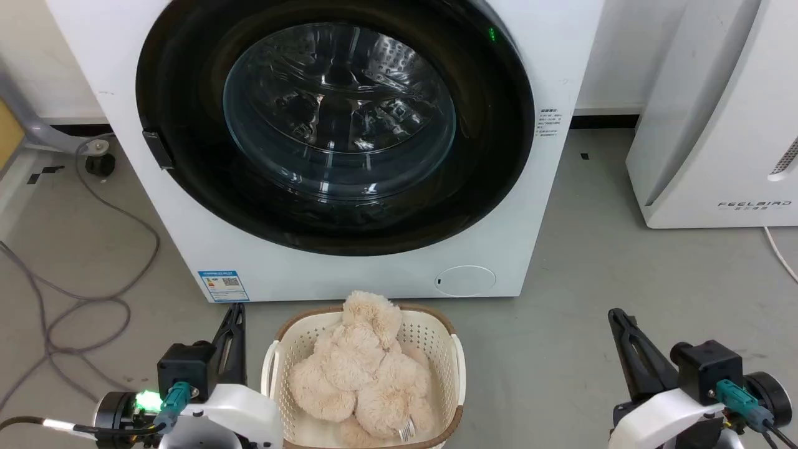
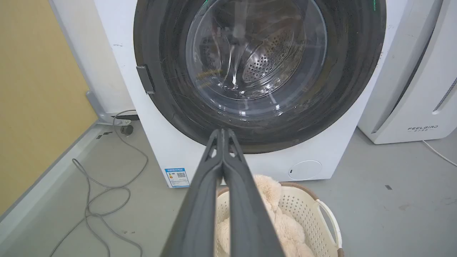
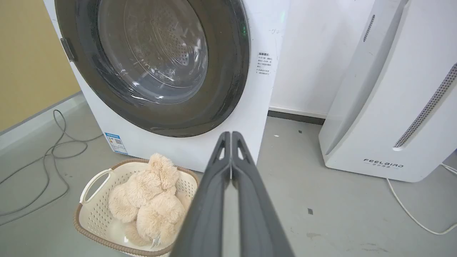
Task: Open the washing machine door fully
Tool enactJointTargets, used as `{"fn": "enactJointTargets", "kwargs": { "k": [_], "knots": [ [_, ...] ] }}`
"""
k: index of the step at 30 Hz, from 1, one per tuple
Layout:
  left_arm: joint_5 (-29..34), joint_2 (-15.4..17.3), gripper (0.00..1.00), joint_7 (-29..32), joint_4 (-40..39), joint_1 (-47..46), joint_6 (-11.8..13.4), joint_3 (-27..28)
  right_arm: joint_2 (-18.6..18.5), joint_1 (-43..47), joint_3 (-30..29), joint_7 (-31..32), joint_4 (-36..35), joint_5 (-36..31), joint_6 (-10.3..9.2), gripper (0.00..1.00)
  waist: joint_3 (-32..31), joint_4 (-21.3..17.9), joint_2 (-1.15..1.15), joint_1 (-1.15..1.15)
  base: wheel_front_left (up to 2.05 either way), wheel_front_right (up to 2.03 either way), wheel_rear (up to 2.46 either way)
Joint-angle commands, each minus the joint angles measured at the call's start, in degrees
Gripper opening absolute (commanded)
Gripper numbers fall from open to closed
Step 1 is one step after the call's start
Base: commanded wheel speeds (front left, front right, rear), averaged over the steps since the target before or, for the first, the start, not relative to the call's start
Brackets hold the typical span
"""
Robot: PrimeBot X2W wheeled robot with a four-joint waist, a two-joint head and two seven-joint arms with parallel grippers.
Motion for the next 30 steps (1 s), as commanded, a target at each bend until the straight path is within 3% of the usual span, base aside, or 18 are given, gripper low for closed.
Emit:
{"fn": "enactJointTargets", "kwargs": {
  "k": [1, 16, 17, 28, 29, 30],
  "knots": [
    [0.15, 0.04, 0.00, 0.02, -0.25, 0.22, -0.25, 0.03, 0.05, -0.69, 0.01, -0.31, 0.07, -0.46, 0.03, 0.00, 0.00, 0.00, 0.00, 0.00, 0.00, 0.00, 0.00],
    [0.15, 0.04, 0.00, 0.02, -0.25, 0.22, -0.25, 0.03, 0.05, -0.69, 0.01, -0.31, 0.07, -0.46, 0.03, 0.00, 0.00, 0.00, 0.00, 0.00, 0.00, 0.00, 0.00],
    [-0.01, 0.00, 1.00, -0.01, 0.01, 0.00, 0.02, -0.01, 0.00, 0.02, 0.00, 0.01, -0.01, 0.03, 0.00, 1.00, 0.00, 0.00, 0.00, 0.00, 0.00, 0.00, 0.00],
    [-0.54, -0.01, 1.00, -1.05, 0.77, -0.26, 0.06, -0.60, 0.00, 0.03, -0.13, -0.98, 0.83, 0.68, 0.00, 1.00, 0.04, -0.05, 0.00, 0.00, 0.00, 0.00, 0.00],
    [-0.62, -0.01, 1.00, -1.17, 0.84, -0.28, 0.06, -0.66, 0.00, 0.02, -0.12, -1.10, 0.91, 0.78, 0.00, 0.33, 0.04, -0.06, 0.00, 0.00, 0.00, 0.00, 0.00],
    [-0.71, -0.01, 1.00, -1.29, 0.90, -0.31, 0.06, -0.71, 0.00, 0.00, -0.12, -1.23, 0.99, 0.86, 0.00, 0.00, 0.04, -0.07, 0.00, 0.00, 0.00, 0.00, 0.00]
  ]
}}
